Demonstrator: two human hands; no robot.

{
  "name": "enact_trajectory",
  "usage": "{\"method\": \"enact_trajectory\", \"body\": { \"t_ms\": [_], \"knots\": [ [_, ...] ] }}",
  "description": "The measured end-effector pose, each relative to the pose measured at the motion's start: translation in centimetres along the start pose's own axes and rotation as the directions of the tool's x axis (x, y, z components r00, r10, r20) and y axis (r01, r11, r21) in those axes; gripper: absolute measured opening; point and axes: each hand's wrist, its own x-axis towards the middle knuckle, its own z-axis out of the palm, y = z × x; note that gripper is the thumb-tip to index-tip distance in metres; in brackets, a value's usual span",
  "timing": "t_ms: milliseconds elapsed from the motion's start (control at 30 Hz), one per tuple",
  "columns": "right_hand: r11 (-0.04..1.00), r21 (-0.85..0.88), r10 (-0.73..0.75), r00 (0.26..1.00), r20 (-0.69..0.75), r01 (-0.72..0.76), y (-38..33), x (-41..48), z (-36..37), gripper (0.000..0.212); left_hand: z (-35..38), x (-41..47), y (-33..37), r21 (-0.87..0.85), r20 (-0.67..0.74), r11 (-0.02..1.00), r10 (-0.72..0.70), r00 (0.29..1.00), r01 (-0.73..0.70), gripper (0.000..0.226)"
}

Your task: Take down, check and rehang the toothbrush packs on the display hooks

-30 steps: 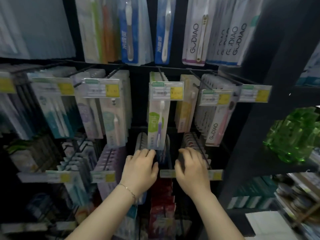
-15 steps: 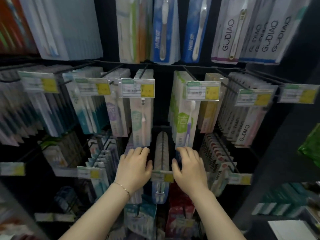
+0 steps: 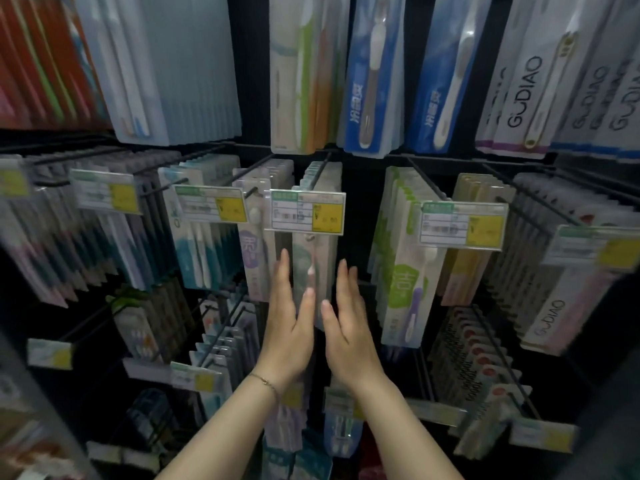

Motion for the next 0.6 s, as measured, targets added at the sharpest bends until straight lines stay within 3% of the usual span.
{"method": "enact_trajectory", "body": {
  "t_ms": [233,600],
  "knots": [
    [0.993,0.008,-0.115,0.993,-0.015,0.115,-0.3,1.4,1.3,0.054,0.7,1.5,-0.5,-0.067,0.039,0.998,0.001,0.999,0.001,0.050],
    [0.990,0.051,-0.130,0.989,-0.065,0.134,0.5,3.1,1.9,0.058,0.7,2.8,-1.9,-0.051,0.065,0.998,0.041,0.997,-0.037,0.048]
  ]
}}
